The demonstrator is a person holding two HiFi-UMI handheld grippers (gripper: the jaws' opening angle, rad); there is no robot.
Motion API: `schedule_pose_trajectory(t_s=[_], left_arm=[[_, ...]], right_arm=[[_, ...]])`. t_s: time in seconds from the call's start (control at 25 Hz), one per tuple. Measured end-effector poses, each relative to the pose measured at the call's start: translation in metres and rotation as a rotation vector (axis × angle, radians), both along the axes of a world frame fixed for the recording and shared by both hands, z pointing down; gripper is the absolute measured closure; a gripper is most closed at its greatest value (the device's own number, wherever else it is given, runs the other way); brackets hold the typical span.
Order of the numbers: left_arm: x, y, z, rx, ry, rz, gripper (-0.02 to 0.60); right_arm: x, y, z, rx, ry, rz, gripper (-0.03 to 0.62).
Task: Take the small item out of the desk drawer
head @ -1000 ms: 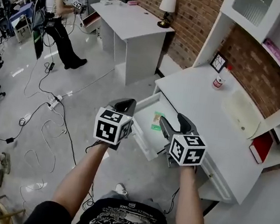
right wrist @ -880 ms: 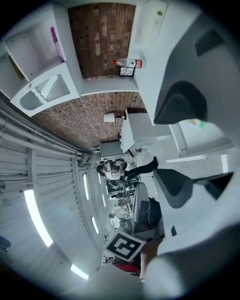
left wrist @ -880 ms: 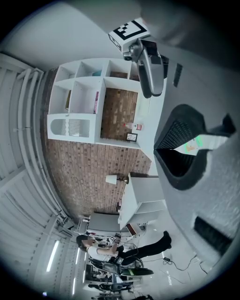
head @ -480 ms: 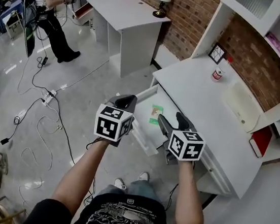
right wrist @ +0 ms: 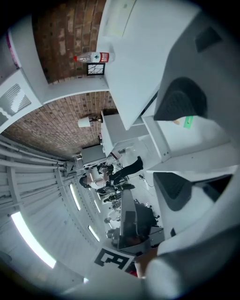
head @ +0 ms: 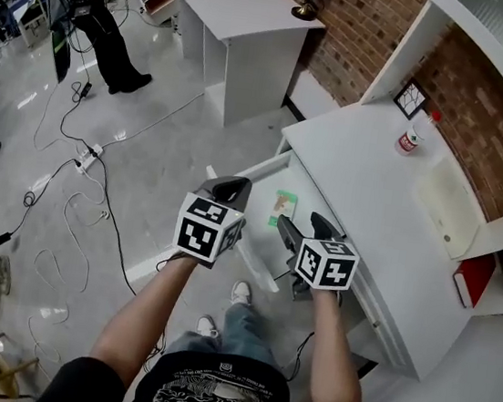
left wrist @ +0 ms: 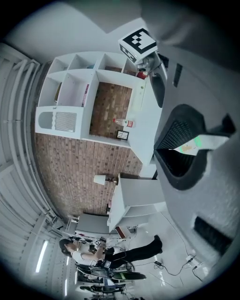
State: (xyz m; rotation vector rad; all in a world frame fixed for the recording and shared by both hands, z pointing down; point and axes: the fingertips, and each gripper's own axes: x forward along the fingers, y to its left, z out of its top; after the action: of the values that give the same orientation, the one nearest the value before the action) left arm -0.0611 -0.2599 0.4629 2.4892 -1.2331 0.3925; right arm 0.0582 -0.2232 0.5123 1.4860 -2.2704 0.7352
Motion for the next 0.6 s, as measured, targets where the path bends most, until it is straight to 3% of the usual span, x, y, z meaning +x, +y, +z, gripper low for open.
schedule_pose_trajectory(t_s=[0.6], left_arm=[[0.021,-0.056,0.067,-0.085,-0.065,0.000,0.581]], right_arm=[[0.016,-0.071,0.124,-0.178,0.006,0.068,0.214]])
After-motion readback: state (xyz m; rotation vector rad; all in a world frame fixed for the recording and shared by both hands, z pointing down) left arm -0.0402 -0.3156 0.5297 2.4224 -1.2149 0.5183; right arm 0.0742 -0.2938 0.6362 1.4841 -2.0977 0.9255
